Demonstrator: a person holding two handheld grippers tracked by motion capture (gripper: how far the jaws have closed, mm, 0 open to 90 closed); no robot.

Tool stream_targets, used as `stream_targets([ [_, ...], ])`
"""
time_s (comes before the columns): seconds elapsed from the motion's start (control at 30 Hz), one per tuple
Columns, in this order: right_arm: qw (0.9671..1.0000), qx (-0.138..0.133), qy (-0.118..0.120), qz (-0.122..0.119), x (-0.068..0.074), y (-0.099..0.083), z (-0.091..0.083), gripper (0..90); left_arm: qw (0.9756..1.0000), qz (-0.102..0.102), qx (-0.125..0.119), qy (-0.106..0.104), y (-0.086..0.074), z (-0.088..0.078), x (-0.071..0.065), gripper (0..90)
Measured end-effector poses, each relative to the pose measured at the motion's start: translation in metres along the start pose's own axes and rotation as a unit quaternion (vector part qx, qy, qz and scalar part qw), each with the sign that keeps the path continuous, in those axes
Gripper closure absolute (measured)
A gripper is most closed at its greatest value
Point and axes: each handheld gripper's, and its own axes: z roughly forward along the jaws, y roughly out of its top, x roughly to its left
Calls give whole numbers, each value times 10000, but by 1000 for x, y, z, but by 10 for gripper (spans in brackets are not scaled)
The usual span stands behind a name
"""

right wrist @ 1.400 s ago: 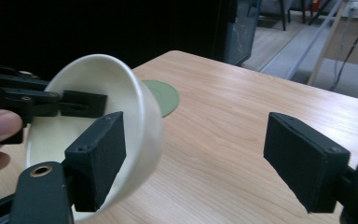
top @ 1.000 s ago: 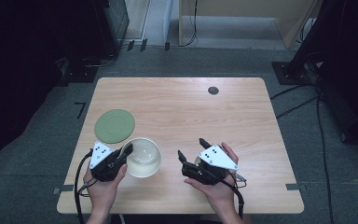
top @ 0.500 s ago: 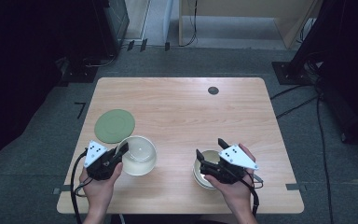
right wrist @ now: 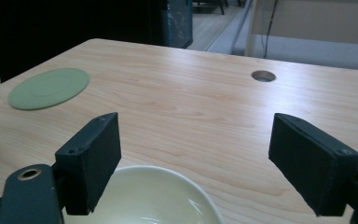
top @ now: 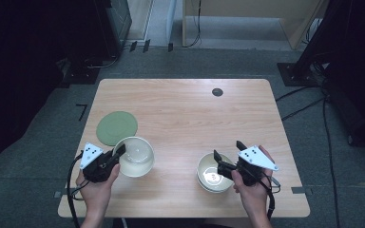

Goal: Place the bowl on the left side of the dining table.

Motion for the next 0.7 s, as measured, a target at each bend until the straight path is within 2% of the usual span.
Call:
stream_targets([
  [0.37, 9993, 98, -323, 159, -33, -9, -5, 167, 10000, -65, -13, 63, -1, -1, 7, 845],
  [0.7, 9976, 208, -591, 309, -55, -19, -6, 167, 9997, -154, -10, 167, -1, 0, 18, 845],
])
